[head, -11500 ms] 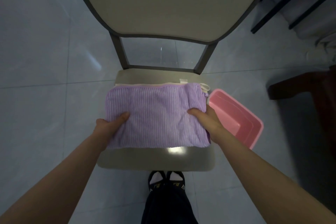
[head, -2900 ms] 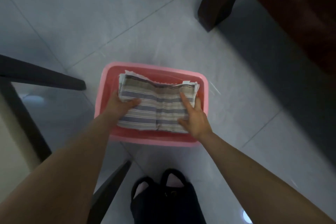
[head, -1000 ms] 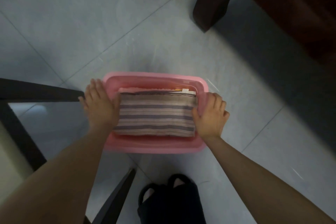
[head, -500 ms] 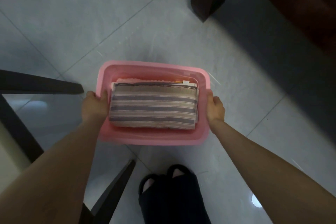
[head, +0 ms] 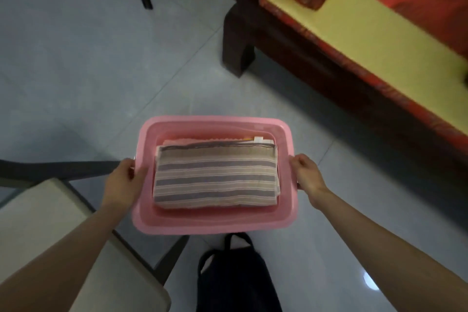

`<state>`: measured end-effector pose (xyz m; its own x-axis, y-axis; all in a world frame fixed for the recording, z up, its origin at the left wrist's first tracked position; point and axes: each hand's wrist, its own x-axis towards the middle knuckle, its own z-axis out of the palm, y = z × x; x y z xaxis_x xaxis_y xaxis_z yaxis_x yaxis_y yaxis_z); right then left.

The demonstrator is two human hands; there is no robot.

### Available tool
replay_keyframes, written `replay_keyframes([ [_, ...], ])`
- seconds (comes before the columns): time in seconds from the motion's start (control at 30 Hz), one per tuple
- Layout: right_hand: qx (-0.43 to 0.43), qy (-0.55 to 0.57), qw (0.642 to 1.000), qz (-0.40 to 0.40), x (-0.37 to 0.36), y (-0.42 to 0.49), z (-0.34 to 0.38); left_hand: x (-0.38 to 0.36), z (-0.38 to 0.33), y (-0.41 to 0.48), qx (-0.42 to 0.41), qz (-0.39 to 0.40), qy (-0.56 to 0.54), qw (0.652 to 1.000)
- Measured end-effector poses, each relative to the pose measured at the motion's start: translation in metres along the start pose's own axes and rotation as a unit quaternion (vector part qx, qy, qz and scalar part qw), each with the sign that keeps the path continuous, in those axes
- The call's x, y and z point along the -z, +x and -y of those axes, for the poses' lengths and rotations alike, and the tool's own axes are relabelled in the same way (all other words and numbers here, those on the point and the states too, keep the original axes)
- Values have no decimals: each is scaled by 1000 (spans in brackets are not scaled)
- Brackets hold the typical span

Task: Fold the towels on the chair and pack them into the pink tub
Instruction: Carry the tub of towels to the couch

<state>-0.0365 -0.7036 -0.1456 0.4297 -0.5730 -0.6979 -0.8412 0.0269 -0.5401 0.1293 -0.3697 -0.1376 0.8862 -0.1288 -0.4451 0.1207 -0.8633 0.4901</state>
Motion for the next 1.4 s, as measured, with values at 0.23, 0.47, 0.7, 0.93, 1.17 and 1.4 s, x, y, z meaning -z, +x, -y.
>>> replay_keyframes([
  [0.23, 54, -143, 985, -84, 95, -118, 32, 67, -84, -82, -98, -2, 94, 991],
  [0.47, -76, 80, 994, -20, 222, -207, 45, 135, -184, -131, -14, 133, -17, 991],
  [0.7, -110, 264, 958, 19, 342, -289, 19, 157, -309, -182, 51, 317, -172, 931],
  [0.93, -119, 386, 913, -58, 449, -335, -33, 116, -428, -248, -7, 352, -176, 919],
  [1.17, -88, 410, 898, -135, 565, -345, -61, 54, -545, -292, -73, 361, -189, 910],
  [1.4, -61, 417, 885, -199, 686, -324, -62, -1, -670, -315, -116, 356, -206, 904],
])
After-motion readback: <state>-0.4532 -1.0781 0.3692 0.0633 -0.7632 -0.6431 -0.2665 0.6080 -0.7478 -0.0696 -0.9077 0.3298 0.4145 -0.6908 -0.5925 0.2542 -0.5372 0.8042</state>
